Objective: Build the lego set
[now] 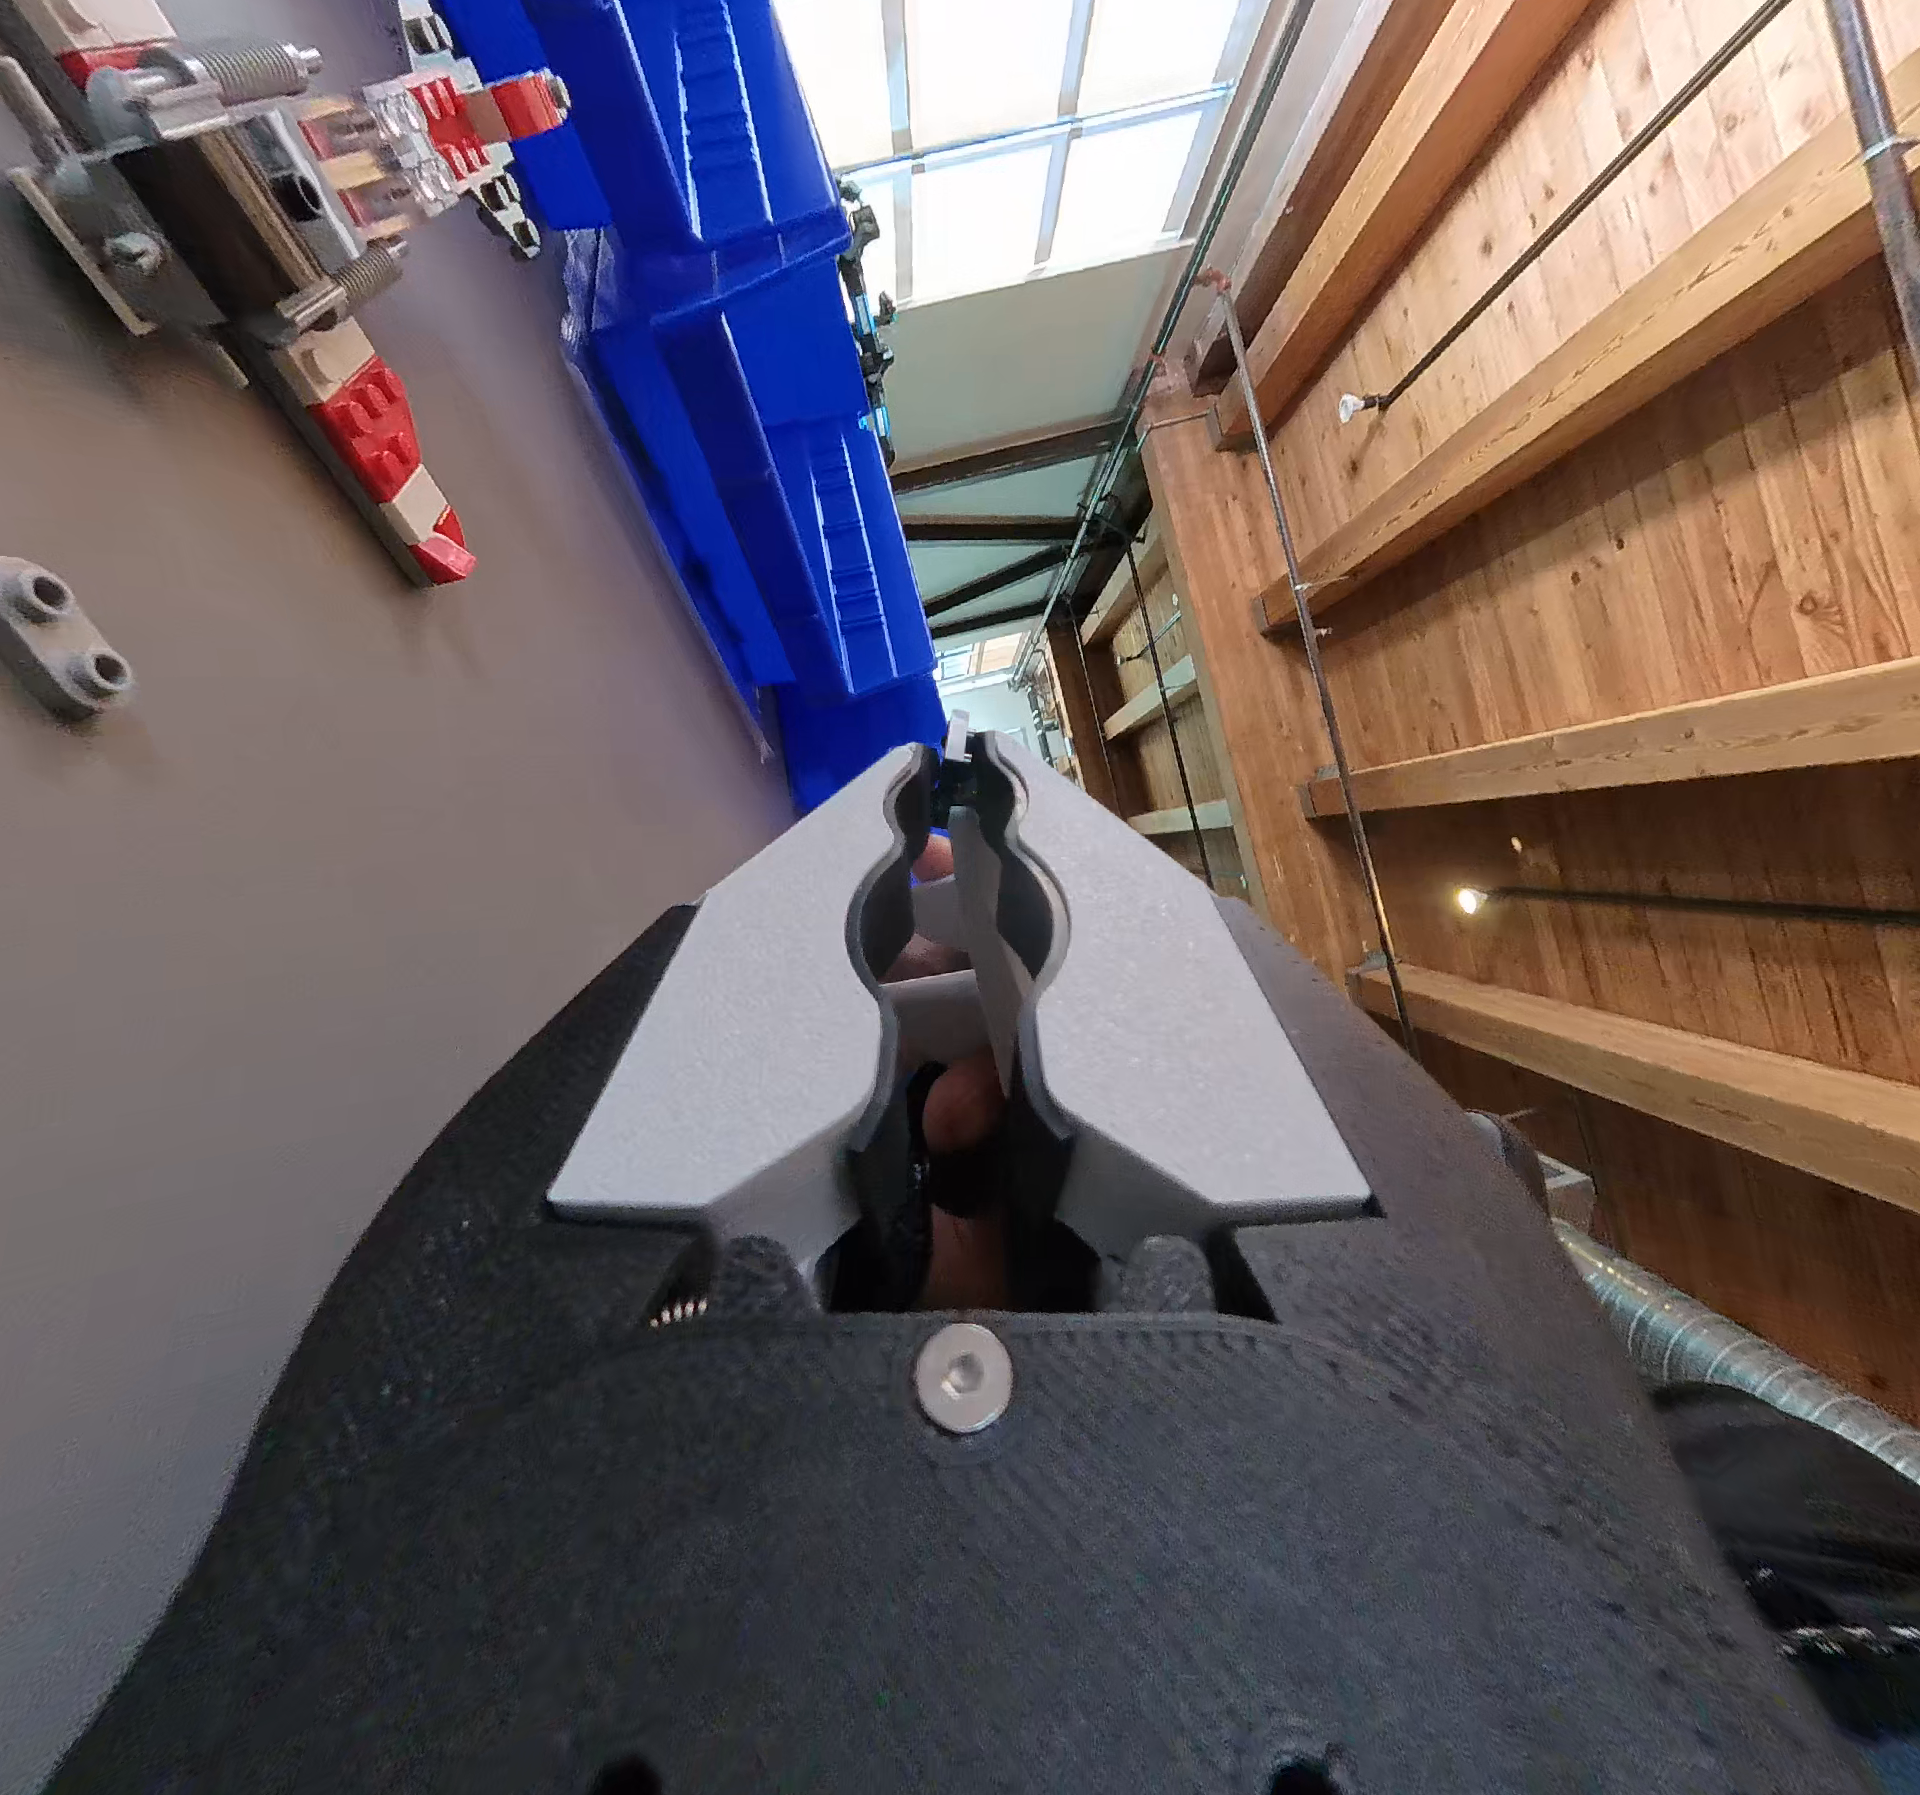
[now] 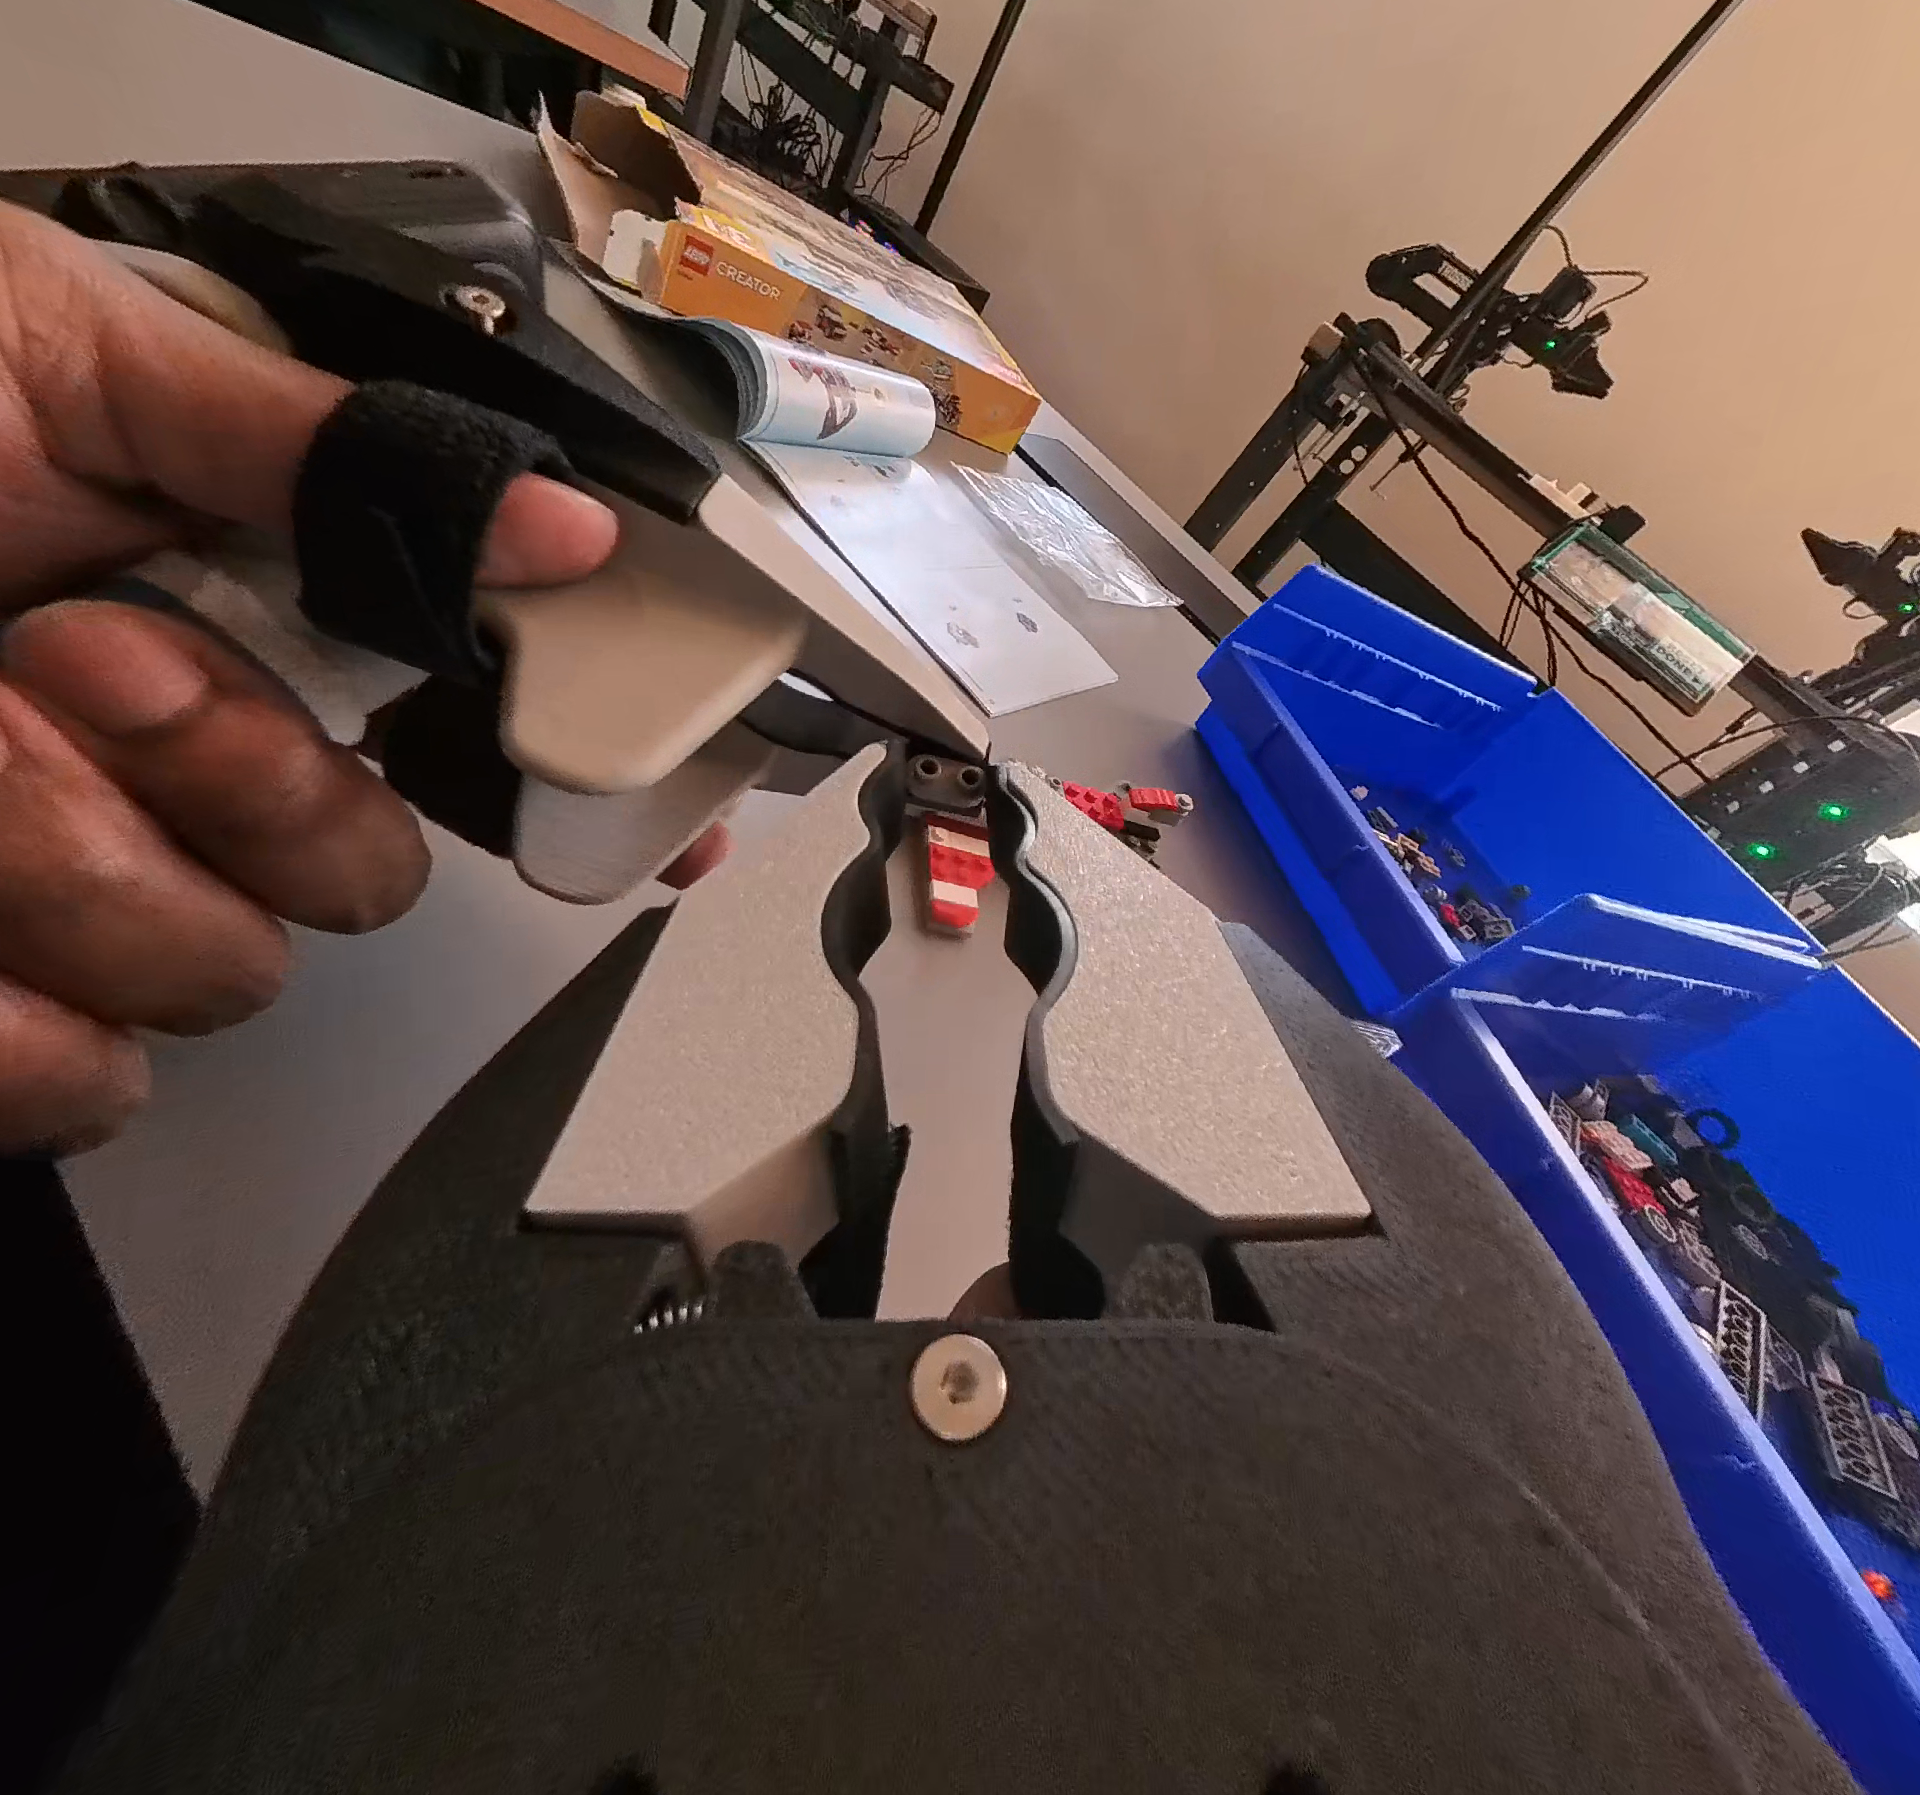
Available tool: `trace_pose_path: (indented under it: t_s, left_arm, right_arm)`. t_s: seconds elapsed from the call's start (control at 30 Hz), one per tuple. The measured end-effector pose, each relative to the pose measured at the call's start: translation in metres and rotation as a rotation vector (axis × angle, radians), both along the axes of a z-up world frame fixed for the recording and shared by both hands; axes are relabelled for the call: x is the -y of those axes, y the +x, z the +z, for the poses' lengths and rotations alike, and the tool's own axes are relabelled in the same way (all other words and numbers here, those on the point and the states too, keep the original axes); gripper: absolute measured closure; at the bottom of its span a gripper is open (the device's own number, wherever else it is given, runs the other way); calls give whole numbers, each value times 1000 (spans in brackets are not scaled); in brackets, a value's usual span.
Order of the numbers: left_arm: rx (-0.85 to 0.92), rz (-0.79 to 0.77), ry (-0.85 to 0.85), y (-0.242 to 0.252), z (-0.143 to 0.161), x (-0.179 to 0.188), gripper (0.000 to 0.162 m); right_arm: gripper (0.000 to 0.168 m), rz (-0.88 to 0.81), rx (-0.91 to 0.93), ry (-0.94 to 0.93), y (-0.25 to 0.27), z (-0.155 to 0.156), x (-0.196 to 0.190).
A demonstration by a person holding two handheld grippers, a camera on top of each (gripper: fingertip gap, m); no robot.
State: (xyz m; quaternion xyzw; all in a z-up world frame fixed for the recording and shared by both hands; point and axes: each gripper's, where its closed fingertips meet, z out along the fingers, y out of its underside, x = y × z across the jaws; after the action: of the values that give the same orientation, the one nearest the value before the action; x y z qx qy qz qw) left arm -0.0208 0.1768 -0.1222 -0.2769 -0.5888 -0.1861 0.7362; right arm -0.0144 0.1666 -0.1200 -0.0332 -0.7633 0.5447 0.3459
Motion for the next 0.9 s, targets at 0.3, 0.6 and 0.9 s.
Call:
trace_pose_path:
  t_s: [0.3, 0.6, 0.9]
  left_arm:
    - [-18, 69, 3, 3, -3, 3, 156]
    - [-51, 106, -84, 5, -5, 7, 157]
    - [-97, 113, -172, 4, -3, 7, 158]
  right_arm:
    - [153, -12, 27, -15, 3, -1, 3]
    - [153, 2, 146, -92, 4, -2, 6]
    - [153, 42, 303, -201, 4, 0, 5]
